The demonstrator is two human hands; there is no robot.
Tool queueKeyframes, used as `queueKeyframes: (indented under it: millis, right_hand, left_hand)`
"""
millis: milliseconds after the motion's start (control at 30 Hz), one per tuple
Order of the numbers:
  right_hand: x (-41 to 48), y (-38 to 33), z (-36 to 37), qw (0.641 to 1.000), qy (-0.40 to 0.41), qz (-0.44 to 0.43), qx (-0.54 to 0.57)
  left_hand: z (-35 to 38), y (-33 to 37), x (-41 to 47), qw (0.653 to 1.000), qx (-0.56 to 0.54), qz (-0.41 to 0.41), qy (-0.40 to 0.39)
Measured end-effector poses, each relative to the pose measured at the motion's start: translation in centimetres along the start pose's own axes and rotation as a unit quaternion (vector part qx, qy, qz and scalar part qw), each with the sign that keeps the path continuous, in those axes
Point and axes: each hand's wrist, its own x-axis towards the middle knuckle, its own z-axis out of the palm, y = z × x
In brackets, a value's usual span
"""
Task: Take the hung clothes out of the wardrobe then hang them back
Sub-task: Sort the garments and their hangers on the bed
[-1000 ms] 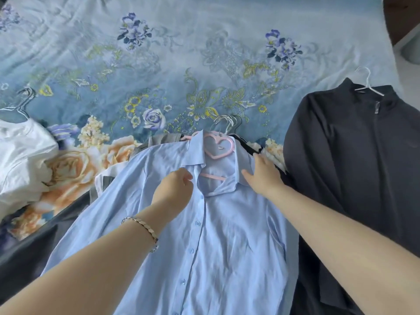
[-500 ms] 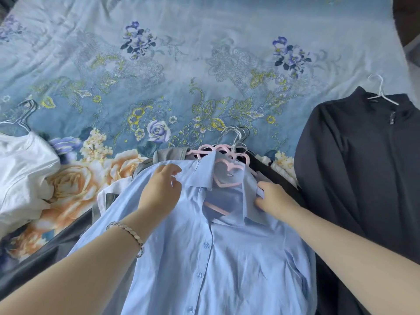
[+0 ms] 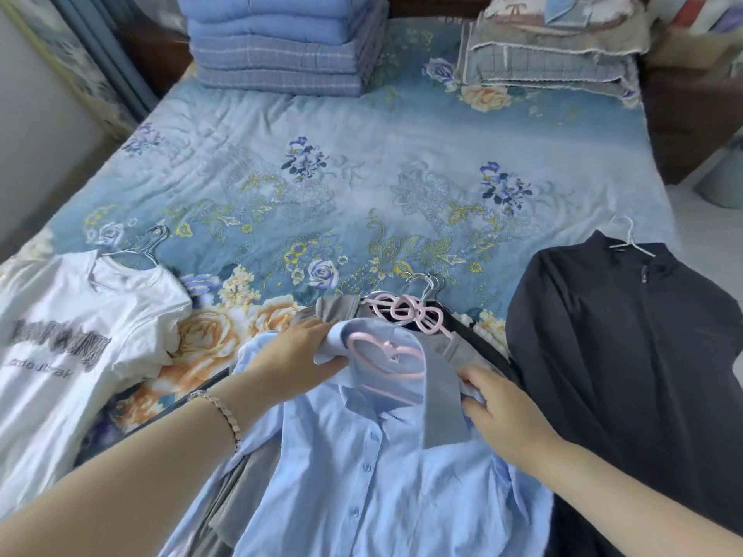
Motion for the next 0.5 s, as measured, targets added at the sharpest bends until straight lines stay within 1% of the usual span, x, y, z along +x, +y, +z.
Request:
queueKeyframes:
  millis: [67,133,200,233,300,400,500]
  right_hand:
    - [-2.5,-2.6,-0.9,1.0,-0.004,-0.001,0.01]
    - [-5.4,-5.4,-1.6,1.0,0.003,-0.016,0.021]
    - [-8.4,-7.9,-2.2,0.999,-0.003,-0.036,0.029]
    - [-10.0,-9.1,-2.4,0.998,-0.022,-0.049,0.032]
    - [-13.3,-11.4,-2.9,0.992,-0.085,-0.079,0.041]
    - [-18.1,-14.6,-3.4,0.979,-0.162,-0.116,0.039]
    - [-22.8,-18.2,-3.4,0.968,-0.174,-0.177,-0.028]
  left_hand:
    - [-2.3,1.3,-3.2,1.0,-0.009,0.003,0.012]
    - [-4.3,2.9,-6.6,0.997,-0.01,-0.013,0.074]
    - [-6.0,4.7,-10.2,0.991,-0.006,-0.053,0.125]
    - [-6.6,5.2,-12.1,0.986,-0.011,-0.056,0.153]
    - [-7.5,6.1,-16.3,0.978,-0.032,-0.06,0.196]
    - [-8.2,7.8,-22.7,0.957,-0.057,-0.1,0.266]
    - [-8.9,10.3,-29.4,0.943,-0.08,-0.121,0.301]
